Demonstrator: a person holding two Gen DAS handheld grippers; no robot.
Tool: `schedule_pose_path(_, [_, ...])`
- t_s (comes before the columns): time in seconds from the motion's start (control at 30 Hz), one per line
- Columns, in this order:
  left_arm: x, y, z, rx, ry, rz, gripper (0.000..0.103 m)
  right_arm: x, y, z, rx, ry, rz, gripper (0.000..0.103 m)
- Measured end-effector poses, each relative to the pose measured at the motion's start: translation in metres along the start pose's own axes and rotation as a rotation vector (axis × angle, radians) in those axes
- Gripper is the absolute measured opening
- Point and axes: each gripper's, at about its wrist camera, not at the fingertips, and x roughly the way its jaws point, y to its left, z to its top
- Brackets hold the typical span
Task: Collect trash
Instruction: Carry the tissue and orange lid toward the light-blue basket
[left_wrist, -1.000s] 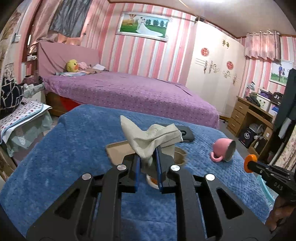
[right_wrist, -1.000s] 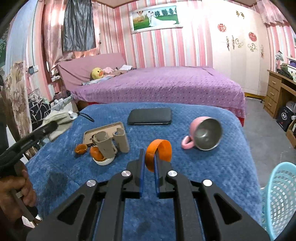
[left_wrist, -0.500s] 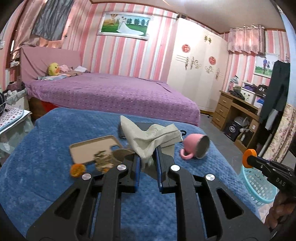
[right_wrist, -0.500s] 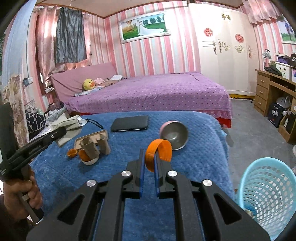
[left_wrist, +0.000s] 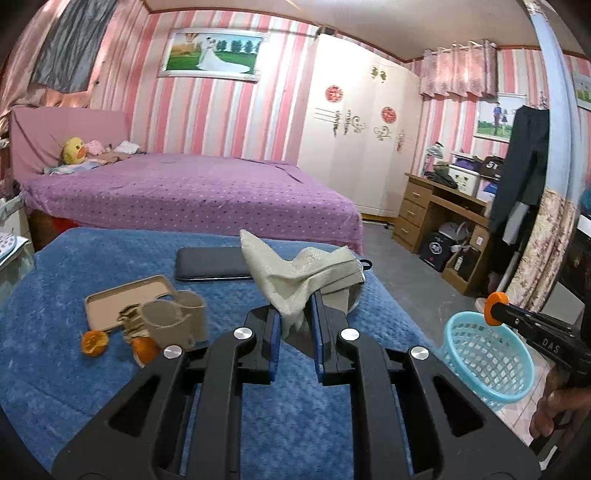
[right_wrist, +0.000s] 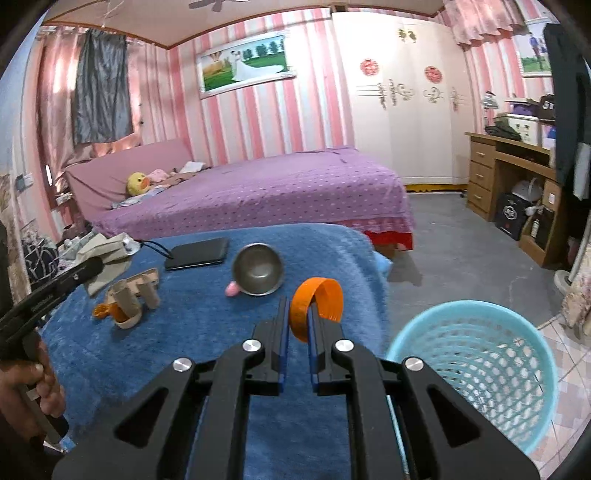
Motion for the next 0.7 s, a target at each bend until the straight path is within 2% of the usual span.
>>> schedule_pose_path(0.17, [0.007,-0.029,-0.003,0.015,0.019,-0.075,0.013,-0.015,-0.027,0.002,0.02,-0.034,-0.044,0.009])
schedule_pose_path(0.43, [0.024,-0.104,-0.007,0.102,0.036,-0.181,0.013,-0.033,-0.083,-0.003,0.107,-0.049,-0.128,0.009])
schedule_pose_path(0.7, [0.055,-0.171,-0.024,0.148,0.105,-0.27,0.013,-0.042,-0.128,-0.009,0.176,-0.06,-0.176,0.009])
